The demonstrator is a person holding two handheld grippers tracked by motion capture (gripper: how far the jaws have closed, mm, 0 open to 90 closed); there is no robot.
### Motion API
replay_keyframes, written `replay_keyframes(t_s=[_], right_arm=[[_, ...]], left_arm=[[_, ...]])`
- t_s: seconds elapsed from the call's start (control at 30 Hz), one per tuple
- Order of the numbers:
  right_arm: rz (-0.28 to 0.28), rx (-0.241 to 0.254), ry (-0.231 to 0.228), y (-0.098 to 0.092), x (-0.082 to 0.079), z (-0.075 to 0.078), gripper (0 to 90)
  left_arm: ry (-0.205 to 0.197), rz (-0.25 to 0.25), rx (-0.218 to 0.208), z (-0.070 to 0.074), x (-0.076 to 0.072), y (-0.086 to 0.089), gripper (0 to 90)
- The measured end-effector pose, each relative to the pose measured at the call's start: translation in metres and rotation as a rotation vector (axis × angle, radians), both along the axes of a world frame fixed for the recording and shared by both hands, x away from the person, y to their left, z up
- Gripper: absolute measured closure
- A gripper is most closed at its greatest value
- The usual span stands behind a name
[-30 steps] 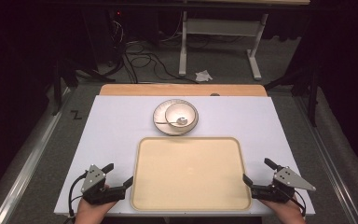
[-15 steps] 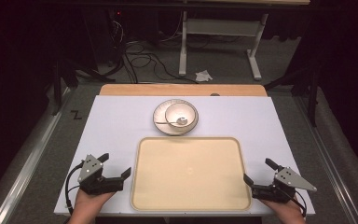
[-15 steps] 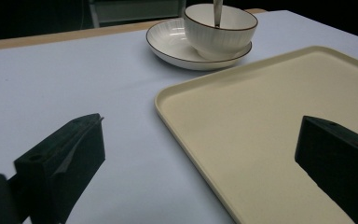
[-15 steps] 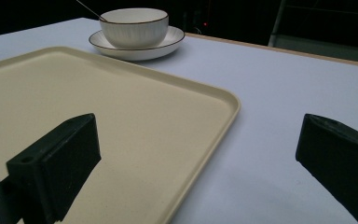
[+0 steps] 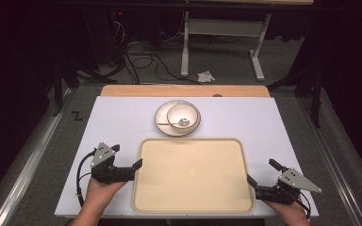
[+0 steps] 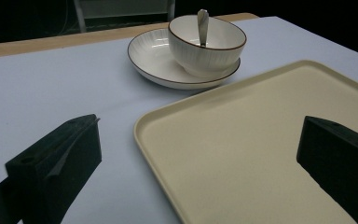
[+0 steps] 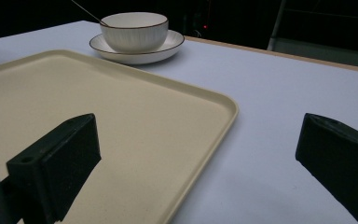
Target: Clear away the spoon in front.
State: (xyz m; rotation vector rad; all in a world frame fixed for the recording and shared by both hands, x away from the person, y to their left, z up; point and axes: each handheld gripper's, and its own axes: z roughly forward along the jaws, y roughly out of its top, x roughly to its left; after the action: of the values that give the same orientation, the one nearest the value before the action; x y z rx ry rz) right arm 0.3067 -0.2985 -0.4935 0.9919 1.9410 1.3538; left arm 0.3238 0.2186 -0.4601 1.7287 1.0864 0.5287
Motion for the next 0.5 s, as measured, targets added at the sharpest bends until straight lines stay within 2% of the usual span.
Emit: replay_keyframes(t_s=[0.3, 0.5], right_arm=[[0.014, -0.017, -0.018, 0.004, -0.001, 0.001, 0.4], [0.01, -0.014, -0.017, 0.002, -0.001, 0.001, 0.4]], left_arm=[[-0.006, -0.001, -0.009, 0.009, 0.019, -0.011, 0.0], [0.0, -0.008, -0.031, 0.017, 0.035, -0.017, 0.1]])
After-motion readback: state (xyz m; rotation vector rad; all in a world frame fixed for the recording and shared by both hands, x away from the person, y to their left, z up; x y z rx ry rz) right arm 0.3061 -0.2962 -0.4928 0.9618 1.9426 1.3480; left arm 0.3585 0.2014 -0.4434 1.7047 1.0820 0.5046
